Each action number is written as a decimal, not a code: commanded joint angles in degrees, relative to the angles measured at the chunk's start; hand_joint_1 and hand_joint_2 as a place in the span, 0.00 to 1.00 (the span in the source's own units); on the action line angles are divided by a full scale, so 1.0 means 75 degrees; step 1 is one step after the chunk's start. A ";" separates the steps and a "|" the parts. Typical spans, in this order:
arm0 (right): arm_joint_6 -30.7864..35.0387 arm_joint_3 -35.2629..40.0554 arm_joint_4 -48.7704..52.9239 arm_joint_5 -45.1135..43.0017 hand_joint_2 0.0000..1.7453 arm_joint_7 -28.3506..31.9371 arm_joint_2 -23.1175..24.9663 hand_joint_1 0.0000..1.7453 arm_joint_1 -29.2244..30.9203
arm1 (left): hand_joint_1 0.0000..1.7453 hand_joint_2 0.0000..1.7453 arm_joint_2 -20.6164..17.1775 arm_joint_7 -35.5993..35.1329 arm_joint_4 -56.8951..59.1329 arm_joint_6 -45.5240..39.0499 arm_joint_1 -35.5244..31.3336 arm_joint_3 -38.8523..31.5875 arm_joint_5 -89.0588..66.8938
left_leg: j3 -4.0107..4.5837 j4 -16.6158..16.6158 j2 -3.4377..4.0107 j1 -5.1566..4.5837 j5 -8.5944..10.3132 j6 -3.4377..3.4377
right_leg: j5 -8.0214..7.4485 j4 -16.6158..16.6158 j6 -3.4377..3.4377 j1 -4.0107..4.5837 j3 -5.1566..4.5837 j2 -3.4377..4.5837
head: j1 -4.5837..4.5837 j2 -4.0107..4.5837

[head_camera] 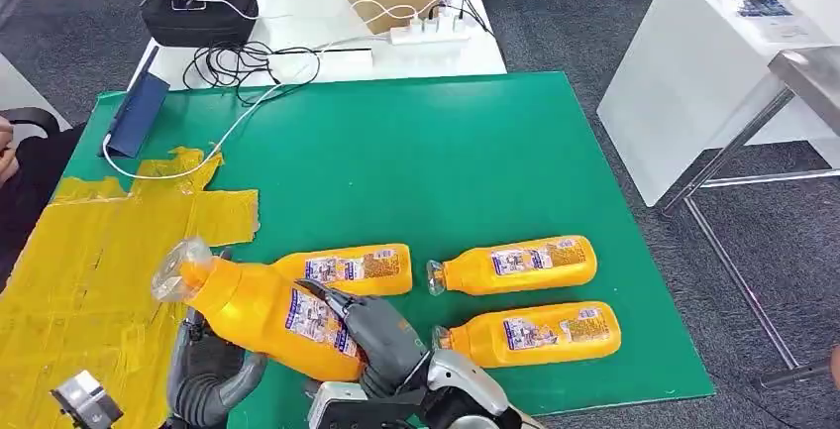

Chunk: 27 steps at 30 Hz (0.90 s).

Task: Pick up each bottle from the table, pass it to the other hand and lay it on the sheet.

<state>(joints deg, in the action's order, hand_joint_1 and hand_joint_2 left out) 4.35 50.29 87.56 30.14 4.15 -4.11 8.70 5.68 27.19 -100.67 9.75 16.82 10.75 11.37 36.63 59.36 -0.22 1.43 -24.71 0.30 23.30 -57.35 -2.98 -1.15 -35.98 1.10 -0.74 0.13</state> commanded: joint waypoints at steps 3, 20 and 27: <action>-0.0603 0.0739 -0.1384 -0.0115 1.00 0.0018 0.0365 1.00 0.0762 | 0.85 1.00 -0.0032 -0.0098 0.0392 0.0072 -0.0219 0.0051 0.0039 | -0.0052 -0.0021 0.0016 -0.0003 -0.0010 -0.0011 | 0.0005 0.0015 0.0019 0.0004 0.0042 0.0001 | 0.0000 0.0000; -0.0920 0.1244 -0.3050 -0.0383 1.00 -0.0312 0.0843 1.00 0.1392 | 1.00 1.00 -0.0242 0.0054 0.0215 0.0978 -0.0325 0.0559 0.0647 | -0.0035 -0.0016 -0.0005 -0.0001 -0.0001 -0.0007 | 0.0006 0.0012 0.0013 0.0004 0.0029 -0.0016 | 0.0000 0.0000; -0.1023 0.1477 -0.3286 -0.0315 1.00 -0.0335 0.0913 1.00 0.1573 | 1.00 1.00 -0.0258 0.0044 0.0291 0.0914 -0.0315 0.0555 0.0563 | -0.0054 -0.0022 -0.0009 -0.0001 -0.0006 -0.0012 | 0.0012 0.0019 0.0018 0.0006 0.0048 -0.0026 | 0.0003 0.0000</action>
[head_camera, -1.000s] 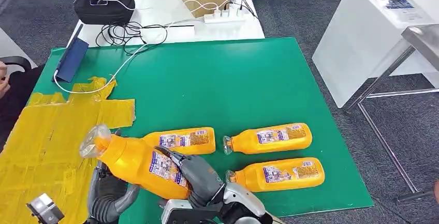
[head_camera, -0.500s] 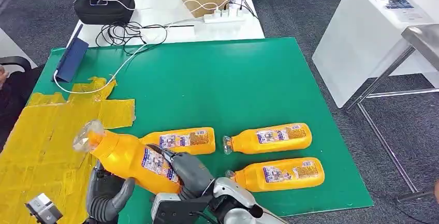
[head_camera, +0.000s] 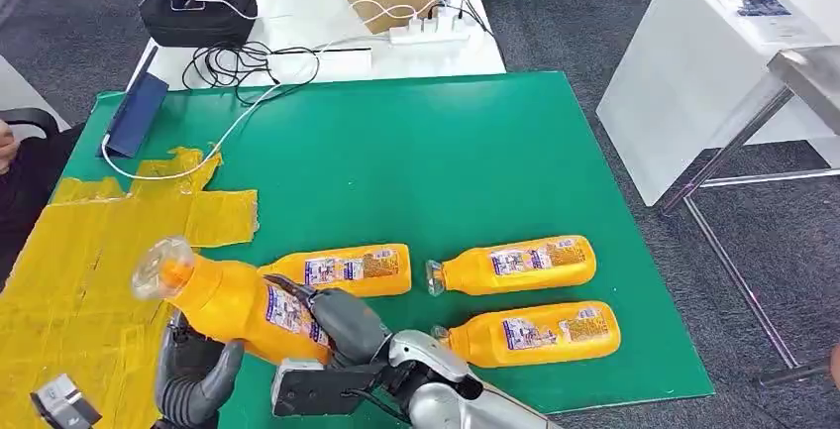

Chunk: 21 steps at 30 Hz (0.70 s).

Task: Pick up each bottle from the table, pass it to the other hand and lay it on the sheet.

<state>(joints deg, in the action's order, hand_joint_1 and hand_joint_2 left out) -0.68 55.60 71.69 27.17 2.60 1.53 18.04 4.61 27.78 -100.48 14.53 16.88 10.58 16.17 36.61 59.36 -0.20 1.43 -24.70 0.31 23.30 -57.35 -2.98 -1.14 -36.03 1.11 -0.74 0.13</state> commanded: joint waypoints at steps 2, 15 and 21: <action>-0.0406 0.0860 -0.1226 0.0121 1.00 -0.0124 0.0176 1.00 0.0394 | 0.90 1.00 -0.0104 -0.0039 0.0294 0.0230 -0.0329 0.0550 -0.0121 | -0.0057 -0.0023 -0.0015 -0.0001 -0.0010 -0.0015 | 0.0015 0.0021 0.0019 0.0006 0.0061 -0.0032 | 0.0003 0.0000; -0.0553 0.1238 -0.1649 0.0119 1.00 -0.0150 0.0397 1.00 0.0695 | 0.00 1.00 -0.0115 0.0005 0.0326 0.0001 -0.0383 0.0601 -0.0626 | -0.0055 -0.0021 -0.0014 -0.0001 -0.0010 -0.0014 | 0.0015 0.0017 0.0019 0.0006 0.0058 -0.0030 | 0.0000 0.0000; -0.0572 0.1323 -0.1694 0.0111 1.00 -0.0152 0.0415 1.00 0.0736 | 0.00 1.00 -0.0160 0.0111 0.0286 -0.0333 -0.0413 0.0736 -0.1211 | -0.0034 -0.0015 -0.0016 -0.0001 -0.0006 -0.0011 | 0.0011 0.0013 0.0013 0.0004 0.0039 -0.0028 | 0.0000 0.0000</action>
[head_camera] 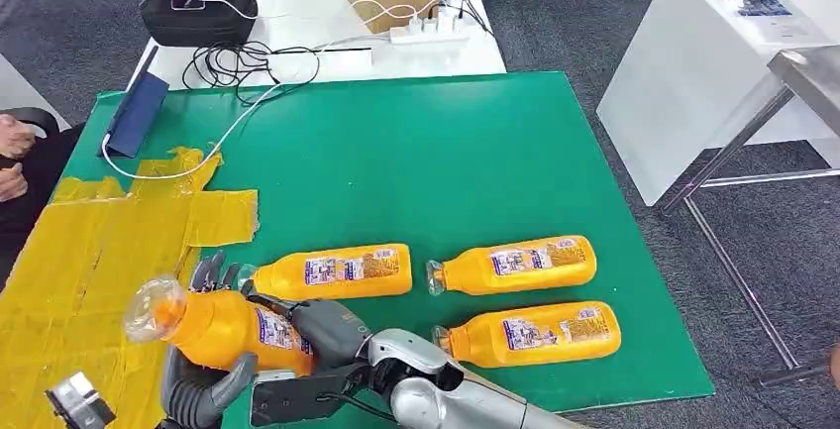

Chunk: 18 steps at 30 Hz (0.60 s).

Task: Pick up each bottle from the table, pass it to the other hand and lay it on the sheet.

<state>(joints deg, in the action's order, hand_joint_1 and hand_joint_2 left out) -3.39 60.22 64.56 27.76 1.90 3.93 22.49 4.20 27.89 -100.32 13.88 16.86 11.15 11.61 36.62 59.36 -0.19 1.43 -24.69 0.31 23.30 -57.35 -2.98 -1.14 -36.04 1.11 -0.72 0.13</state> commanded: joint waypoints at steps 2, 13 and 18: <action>-0.0233 0.0739 -0.0745 0.0022 1.00 -0.0062 0.0101 1.00 0.0158 | 0.00 1.00 -0.0116 0.0123 0.0272 -0.0365 -0.0424 0.0703 -0.0746 | -0.0037 -0.0016 -0.0016 -0.0004 -0.0006 -0.0011 | 0.0013 0.0010 0.0013 0.0001 0.0040 -0.0027 | -0.0003 0.0000; -0.0304 0.0759 -0.0619 -0.0052 1.00 -0.0170 0.0152 1.00 0.0196 | 1.00 1.00 -0.0189 0.0262 0.0242 -0.0589 -0.0521 0.0816 -0.1160 | -0.0038 -0.0014 -0.0018 -0.0003 -0.0007 -0.0011 | 0.0014 0.0008 0.0016 0.0003 0.0041 -0.0031 | -0.0003 0.0000; -0.0248 0.0661 -0.0602 -0.0094 1.00 -0.0148 0.0056 1.00 0.0161 | 1.00 1.00 -0.0191 0.0316 0.0230 -0.0622 -0.0463 0.0780 -0.1176 | -0.0033 -0.0013 -0.0017 -0.0002 -0.0006 -0.0011 | 0.0012 0.0010 0.0013 0.0003 0.0037 -0.0028 | 0.0000 0.0000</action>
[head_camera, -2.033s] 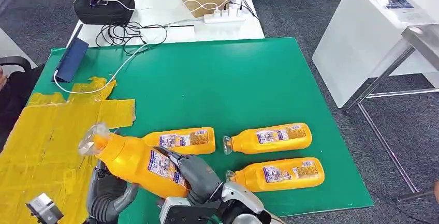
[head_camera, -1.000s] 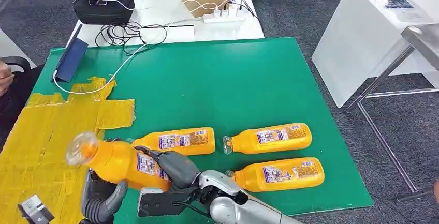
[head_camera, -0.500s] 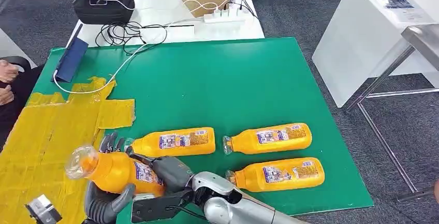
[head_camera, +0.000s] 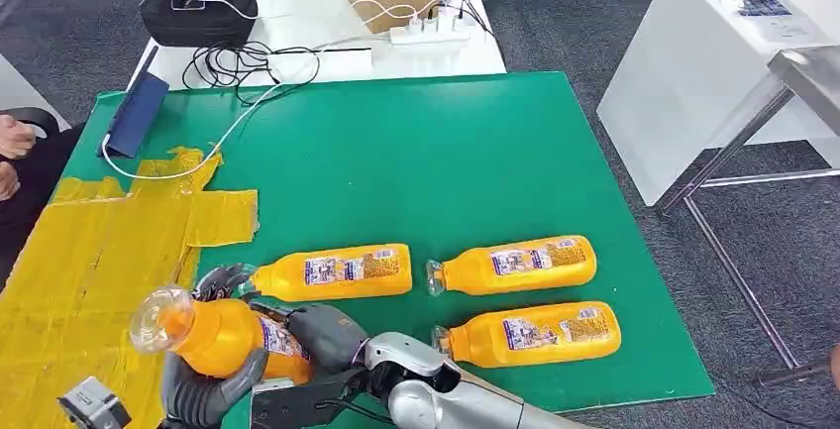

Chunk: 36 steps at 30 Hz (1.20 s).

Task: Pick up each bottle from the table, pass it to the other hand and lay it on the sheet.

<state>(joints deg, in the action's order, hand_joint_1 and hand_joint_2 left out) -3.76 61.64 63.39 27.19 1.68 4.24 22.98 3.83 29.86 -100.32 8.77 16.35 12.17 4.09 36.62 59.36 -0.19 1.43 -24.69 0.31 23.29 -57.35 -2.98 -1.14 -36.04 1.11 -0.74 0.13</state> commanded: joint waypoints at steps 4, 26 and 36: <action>0.0113 0.0039 0.0219 -0.0095 1.00 -0.0270 -0.0253 1.00 -0.0097 | 1.00 1.00 -0.0124 0.0033 -0.0012 -0.0288 -0.0455 0.0504 -0.0484 | -0.0057 -0.0018 -0.0027 -0.0003 -0.0013 -0.0016 | 0.0022 0.0013 0.0020 0.0005 0.0063 -0.0044 | 0.0003 0.0000; 0.0707 -0.3878 0.1972 0.0699 1.00 0.0109 -0.0955 0.00 -0.0359 | 1.00 1.00 -0.1328 -0.1954 0.1335 -0.3704 -0.3140 -0.0831 -0.8075 | -0.0019 -0.0012 -0.0043 -0.0004 0.0020 -0.0015 | -0.0001 0.0002 0.0014 0.0001 0.0034 -0.0052 | 0.0000 0.0000; 0.0369 -0.4256 0.0758 0.0564 1.00 0.0359 -0.1115 0.00 0.0291 | 1.00 1.00 -0.2047 -0.2783 0.4566 -0.4550 -0.4650 -0.0668 -1.0168 | -0.0050 -0.0024 -0.0014 -0.0004 0.0047 -0.0025 | -0.0034 0.0011 0.0026 0.0005 0.0057 -0.0028 | 0.0000 0.0000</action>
<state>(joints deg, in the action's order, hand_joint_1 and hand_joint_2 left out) 2.12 32.76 78.51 32.92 4.15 -2.62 22.31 -7.93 9.53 -86.89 -25.19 -11.60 6.93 -69.26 36.61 59.37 -0.22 1.43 -24.32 0.24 23.00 -57.41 -2.94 -1.14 -35.99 1.09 -0.74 0.13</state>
